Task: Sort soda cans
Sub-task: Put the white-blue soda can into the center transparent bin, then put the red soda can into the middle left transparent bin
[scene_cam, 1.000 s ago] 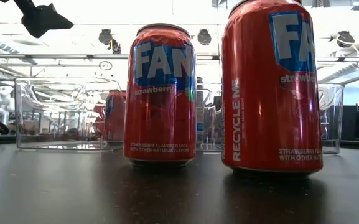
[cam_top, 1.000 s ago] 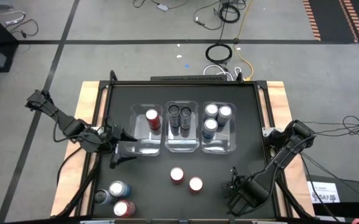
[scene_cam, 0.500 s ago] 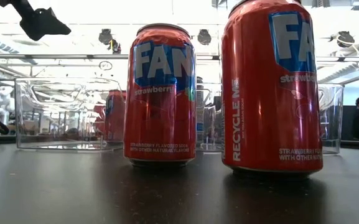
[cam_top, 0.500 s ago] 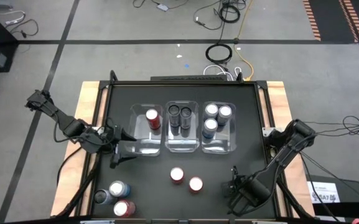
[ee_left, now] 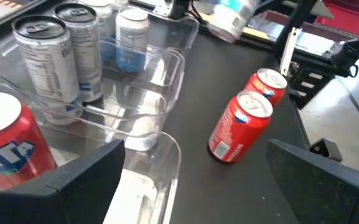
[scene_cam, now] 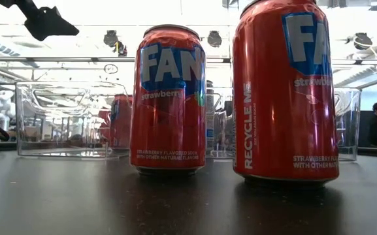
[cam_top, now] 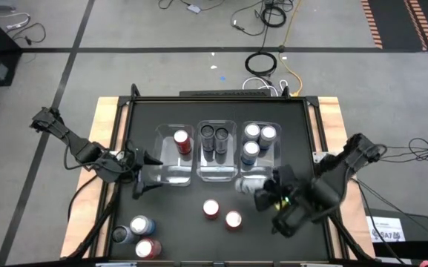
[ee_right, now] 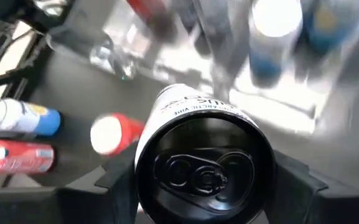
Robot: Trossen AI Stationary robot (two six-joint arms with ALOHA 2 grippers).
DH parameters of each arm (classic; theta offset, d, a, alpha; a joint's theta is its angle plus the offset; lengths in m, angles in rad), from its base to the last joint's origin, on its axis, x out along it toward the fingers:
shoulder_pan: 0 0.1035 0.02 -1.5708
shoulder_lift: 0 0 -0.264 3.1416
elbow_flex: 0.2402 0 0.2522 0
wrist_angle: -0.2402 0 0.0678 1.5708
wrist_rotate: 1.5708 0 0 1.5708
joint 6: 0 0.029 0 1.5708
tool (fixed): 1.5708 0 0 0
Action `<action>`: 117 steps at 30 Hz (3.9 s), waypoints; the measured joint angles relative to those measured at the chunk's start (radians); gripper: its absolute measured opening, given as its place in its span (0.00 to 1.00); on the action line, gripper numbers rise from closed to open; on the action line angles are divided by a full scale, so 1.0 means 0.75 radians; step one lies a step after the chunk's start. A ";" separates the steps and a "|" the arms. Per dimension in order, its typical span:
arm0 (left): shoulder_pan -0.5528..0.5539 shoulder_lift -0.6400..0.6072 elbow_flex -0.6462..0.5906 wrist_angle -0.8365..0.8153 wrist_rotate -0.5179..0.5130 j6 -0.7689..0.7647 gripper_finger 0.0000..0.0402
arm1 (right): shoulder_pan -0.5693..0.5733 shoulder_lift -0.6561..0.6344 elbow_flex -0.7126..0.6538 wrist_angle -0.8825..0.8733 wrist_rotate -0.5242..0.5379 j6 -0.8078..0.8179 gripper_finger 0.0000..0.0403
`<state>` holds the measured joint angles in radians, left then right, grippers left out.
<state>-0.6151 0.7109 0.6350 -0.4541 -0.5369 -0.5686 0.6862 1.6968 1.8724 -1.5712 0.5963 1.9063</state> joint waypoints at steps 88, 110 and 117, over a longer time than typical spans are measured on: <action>0.001 0.000 0.000 0.009 -0.089 -0.106 0.99 | -0.863 0.509 0.636 0.006 -0.445 -1.621 0.80; 0.001 0.315 0.126 0.143 -0.090 -0.097 0.99 | -0.222 0.489 0.474 0.001 -0.516 -1.236 0.77; 0.002 0.590 0.393 0.138 -0.174 -0.017 0.99 | -0.043 0.235 0.109 0.039 -0.470 -1.049 0.77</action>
<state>-0.6136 1.1534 0.9295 -0.3508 -0.6673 -0.5817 0.6536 1.8730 1.9541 -1.5416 0.2442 1.1192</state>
